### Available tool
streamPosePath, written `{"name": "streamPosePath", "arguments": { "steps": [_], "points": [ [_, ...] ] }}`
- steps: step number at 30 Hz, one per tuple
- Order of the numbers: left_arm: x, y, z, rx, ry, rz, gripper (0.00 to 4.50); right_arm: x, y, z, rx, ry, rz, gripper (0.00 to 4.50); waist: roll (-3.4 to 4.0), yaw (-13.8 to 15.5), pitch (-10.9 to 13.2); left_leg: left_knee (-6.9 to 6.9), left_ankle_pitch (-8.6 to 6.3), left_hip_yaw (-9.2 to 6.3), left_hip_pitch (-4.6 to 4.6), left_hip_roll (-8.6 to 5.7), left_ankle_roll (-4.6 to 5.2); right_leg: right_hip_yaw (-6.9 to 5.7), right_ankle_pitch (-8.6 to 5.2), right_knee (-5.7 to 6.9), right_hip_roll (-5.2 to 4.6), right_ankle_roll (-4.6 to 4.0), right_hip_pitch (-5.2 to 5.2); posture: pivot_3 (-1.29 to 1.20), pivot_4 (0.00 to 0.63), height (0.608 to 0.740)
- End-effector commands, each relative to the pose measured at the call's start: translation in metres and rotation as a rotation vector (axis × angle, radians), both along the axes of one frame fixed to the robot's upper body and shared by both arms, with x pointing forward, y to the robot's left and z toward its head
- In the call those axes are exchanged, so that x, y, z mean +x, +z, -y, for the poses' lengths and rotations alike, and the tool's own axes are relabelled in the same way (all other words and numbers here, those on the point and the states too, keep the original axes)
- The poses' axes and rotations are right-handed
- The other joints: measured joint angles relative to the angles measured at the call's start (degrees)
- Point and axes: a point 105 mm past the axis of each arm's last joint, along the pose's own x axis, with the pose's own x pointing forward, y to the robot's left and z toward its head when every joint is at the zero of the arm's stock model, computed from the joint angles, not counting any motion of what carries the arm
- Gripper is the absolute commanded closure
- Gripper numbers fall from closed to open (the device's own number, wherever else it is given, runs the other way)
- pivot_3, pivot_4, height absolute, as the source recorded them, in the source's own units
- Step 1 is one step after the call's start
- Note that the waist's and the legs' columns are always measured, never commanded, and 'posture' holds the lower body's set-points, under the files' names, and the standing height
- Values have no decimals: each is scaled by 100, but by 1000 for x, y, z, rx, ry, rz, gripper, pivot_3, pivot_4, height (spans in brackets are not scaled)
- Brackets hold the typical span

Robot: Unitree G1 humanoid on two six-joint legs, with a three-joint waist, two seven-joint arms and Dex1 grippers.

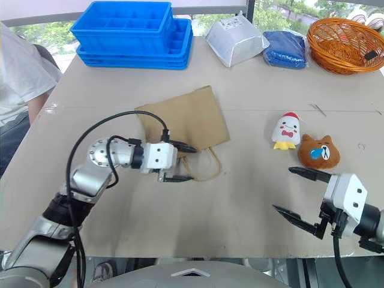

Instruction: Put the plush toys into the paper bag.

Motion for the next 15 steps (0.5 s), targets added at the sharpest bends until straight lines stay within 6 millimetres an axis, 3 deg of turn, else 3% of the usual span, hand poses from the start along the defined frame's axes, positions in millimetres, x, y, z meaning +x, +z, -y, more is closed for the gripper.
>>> {"name": "streamPosePath", "arguments": {
  "steps": [1,3,6,10,13,14,15],
  "points": [
    [3,4,6,-6,-41,32,2272,-4,-6,1,-51,-9,40,0,0,5,0,0,0,0,0,1,1,0,0,0,0,0,0,0,150,740],
    [6,6,6,-30,-32,12,3117,-1,-9,2,-62,-53,59,0,0,4,0,1,0,1,-1,1,1,0,0,0,-1,1,0,0,150,740],
    [13,27,11,-209,64,-129,4481,-2,-11,-6,32,-65,-13,878,3,1,-1,3,0,4,2,1,1,2,-1,2,-2,0,1,0,150,740],
    [21,69,10,-504,187,-432,4500,14,-9,-18,109,-107,5,2742,-7,-7,5,13,0,-10,-5,1,1,-9,0,6,-3,2,1,0,150,740],
    [23,106,10,-670,202,-553,4500,62,9,-45,200,-128,126,4099,-14,-108,9,14,1,-12,-3,4,0,-13,1,9,0,3,0,0,150,740],
    [21,110,12,-679,194,-549,4500,78,17,-55,218,-129,159,4438,-12,-185,14,13,2,-10,4,5,-2,-10,1,9,1,2,3,0,150,740],
    [19,111,13,-686,191,-554,4500,91,23,-65,238,-115,169,4438,-2,-182,14,19,8,-8,2,4,-12,-5,3,10,3,2,0,0,150,740]
  ]
}}
